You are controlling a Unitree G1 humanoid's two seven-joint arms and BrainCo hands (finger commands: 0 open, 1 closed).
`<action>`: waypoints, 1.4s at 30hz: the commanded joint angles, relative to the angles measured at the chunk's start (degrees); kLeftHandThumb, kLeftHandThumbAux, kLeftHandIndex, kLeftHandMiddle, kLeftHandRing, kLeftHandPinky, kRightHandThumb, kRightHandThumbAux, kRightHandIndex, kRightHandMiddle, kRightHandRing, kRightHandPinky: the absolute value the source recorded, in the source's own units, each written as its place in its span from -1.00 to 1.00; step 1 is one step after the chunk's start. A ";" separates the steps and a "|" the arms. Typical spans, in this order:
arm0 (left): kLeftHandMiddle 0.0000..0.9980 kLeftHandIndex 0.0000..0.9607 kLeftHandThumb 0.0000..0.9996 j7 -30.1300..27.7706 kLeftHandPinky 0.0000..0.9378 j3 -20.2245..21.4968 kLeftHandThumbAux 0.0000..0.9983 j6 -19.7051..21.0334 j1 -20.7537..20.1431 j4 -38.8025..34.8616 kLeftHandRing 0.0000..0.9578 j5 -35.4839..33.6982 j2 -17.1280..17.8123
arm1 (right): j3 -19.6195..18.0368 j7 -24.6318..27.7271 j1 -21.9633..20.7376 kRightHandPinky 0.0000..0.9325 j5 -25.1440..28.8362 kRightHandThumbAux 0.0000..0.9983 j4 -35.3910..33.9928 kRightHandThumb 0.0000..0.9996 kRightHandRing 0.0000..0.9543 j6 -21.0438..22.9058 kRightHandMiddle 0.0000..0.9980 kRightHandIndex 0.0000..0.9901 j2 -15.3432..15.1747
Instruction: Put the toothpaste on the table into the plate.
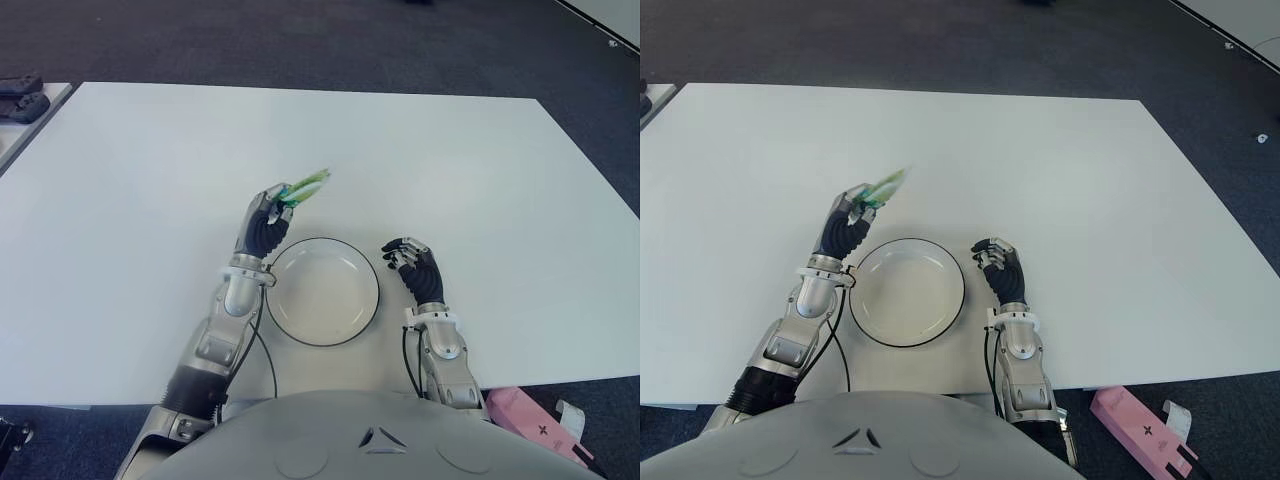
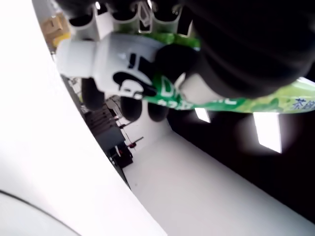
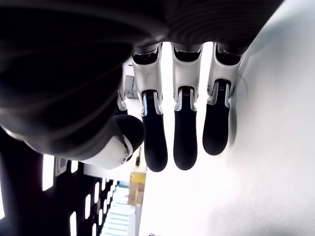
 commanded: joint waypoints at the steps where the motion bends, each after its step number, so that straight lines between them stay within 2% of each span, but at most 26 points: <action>1: 0.09 -0.17 0.70 -1.45 0.86 -1.35 0.34 -2.97 -1.99 1.65 0.85 1.90 2.17 | -0.29 0.43 -0.32 0.03 0.60 0.46 1.57 0.42 -0.02 -0.81 -0.05 -0.14 -0.16; 11: 0.09 -0.17 0.71 0.94 0.85 -3.71 0.34 -8.84 -5.05 7.12 0.84 7.79 4.86 | -0.49 0.75 -0.31 0.02 0.52 0.46 1.79 0.42 -0.02 -1.29 -0.05 -0.14 -0.06; 19: 0.08 -0.16 0.71 3.63 0.83 -6.58 0.33 -10.00 -5.63 10.43 0.84 15.09 6.88 | -0.45 0.41 -0.20 0.01 0.01 0.46 1.25 0.42 -0.04 -0.41 -0.07 -0.14 0.15; 26: 0.09 -0.15 0.71 2.25 0.83 -7.98 0.33 -9.14 -5.11 8.86 0.84 18.57 9.44 | -0.35 0.19 -0.16 0.02 -0.32 0.46 1.17 0.42 -0.03 -0.39 -0.07 -0.14 0.22; 31: 0.09 -0.16 0.71 -4.82 0.84 -8.36 0.33 -4.97 -1.84 2.37 0.83 18.32 11.90 | -0.39 0.16 -0.12 0.01 -0.18 0.46 1.08 0.42 -0.04 -0.26 -0.07 -0.14 0.32; 34: 0.10 -0.16 0.71 -8.37 0.85 -8.93 0.33 -3.10 -1.95 1.42 0.83 18.27 12.73 | -0.39 0.21 -0.10 0.01 -0.08 0.46 1.04 0.42 -0.05 -0.40 -0.08 -0.14 0.36; 42: 0.12 -0.16 0.71 -10.21 0.85 -10.83 0.33 -3.85 -2.01 -0.99 0.83 23.32 16.75 | -0.35 -0.26 0.15 0.00 -0.42 0.46 0.39 0.42 -0.05 0.06 -0.09 -0.14 0.66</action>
